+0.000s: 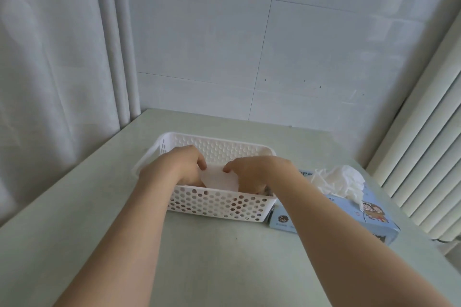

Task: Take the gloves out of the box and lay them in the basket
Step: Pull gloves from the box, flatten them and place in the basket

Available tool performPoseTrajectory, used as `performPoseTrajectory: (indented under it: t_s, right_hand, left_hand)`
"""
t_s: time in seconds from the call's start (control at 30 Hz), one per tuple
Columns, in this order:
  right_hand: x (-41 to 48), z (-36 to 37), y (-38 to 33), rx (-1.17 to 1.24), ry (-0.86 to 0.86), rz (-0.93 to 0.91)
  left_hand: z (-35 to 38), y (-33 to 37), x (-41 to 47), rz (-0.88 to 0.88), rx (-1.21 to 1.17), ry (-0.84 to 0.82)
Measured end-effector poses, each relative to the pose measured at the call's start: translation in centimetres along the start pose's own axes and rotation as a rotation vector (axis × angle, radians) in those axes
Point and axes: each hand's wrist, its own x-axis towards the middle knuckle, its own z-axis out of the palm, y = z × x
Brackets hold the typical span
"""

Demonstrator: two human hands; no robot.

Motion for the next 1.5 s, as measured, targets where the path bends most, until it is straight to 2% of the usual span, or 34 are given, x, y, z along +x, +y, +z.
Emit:
performPoseTrajectory:
  t_s: [0.1, 0.2, 0.3, 0.37, 0.47, 0.67, 0.73, 0.93, 1.13, 1.5]
  right_hand:
    - [-1.1, -0.6, 0.5, 0.049, 0.113, -0.035]
    - [-3.1, -1.0, 0.9, 0.138, 0.297, -0.078]
    - [-5.3, -0.3, 1.5, 0.318, 0.607, -0.099]
    - [-6.3, 0.9, 2.6, 0.426, 0.811, -0.034]
    - [-6.9, 3.2, 5.1, 0.551, 1.037, 0.067]
    - [-9.2, 7.2, 9.9, 0.5, 1.353, 0.254]
    - [-9.9, 8.2, 10.9, 0.509, 1.383, 0.287]
    - [-10.4, 9.9, 13.0, 0.557, 1.177, 0.298]
    - [-10.4, 9.7, 12.8, 0.726, 1.351, 0.2]
    - [-10.8, 9.6, 12.8, 0.897, 1.422, 0.19]
  left_hand:
    - [-1.0, 1.1, -1.2, 0.137, 0.005, 0.123]
    - [-1.2, 3.0, -2.1, 0.302, -0.042, 0.294]
    - [-0.2, 5.3, -2.3, 0.388, -0.101, 0.408]
    - [1.0, 6.8, -2.5, 0.424, -0.136, 0.461]
    - [3.0, 9.2, -3.1, 0.495, -0.181, 0.491]
    - [6.8, 12.7, -4.9, 0.708, -0.101, 0.363]
    - [7.8, 13.1, -5.0, 0.733, -0.035, 0.33]
    - [9.2, 13.2, -5.0, 0.756, 0.201, 0.334]
    - [9.5, 13.2, -4.8, 0.756, 0.255, 0.321]
    - [9.5, 13.2, -4.8, 0.747, 0.234, 0.273]
